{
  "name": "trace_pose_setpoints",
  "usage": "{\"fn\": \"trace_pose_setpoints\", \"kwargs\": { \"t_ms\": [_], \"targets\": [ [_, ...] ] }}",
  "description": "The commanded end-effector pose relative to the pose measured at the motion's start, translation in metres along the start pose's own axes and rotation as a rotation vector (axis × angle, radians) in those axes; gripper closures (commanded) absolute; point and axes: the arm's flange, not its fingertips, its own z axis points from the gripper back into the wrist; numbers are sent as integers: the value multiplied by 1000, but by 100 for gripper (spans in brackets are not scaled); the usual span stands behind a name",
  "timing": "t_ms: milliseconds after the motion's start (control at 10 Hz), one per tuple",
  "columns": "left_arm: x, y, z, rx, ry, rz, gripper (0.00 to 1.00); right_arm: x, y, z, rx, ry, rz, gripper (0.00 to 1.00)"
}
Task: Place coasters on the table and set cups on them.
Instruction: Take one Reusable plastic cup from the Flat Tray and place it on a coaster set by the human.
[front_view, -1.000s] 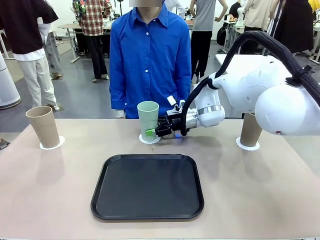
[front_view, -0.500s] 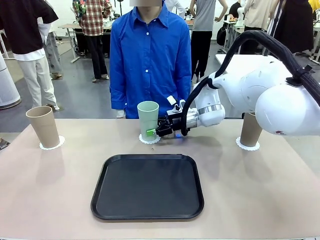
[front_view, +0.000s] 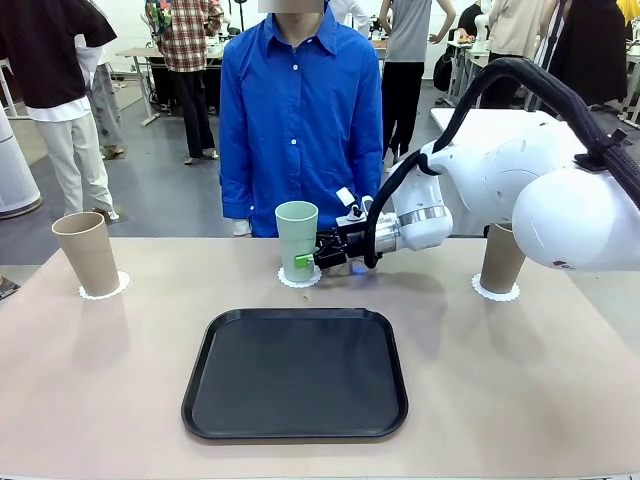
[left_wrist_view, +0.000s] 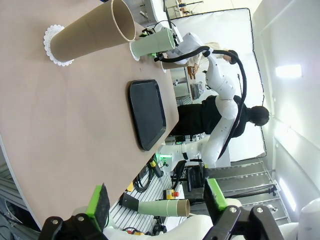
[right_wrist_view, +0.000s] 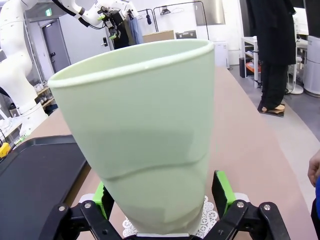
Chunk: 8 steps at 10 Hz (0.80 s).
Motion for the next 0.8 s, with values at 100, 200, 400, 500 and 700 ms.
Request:
{"fn": "trace_pose_setpoints", "kwargs": {
  "t_ms": [100,200,400,500,700],
  "targets": [
    [-1,-2,0,4,-3,2,0,6,-5,6,26,19,-34,0],
    [-1,-2,0,4,-3,2,0,6,-5,7,30,22,-39,0],
    [-1,-2,0,4,-3,2,0,7,-4,9,44,34,-56,0],
    [-1,-2,0,4,-3,2,0,7,-4,11,46,39,-62,0],
    [-1,-2,0,4,-3,2,0,11,-3,12,54,49,-72,0]
  ]
}}
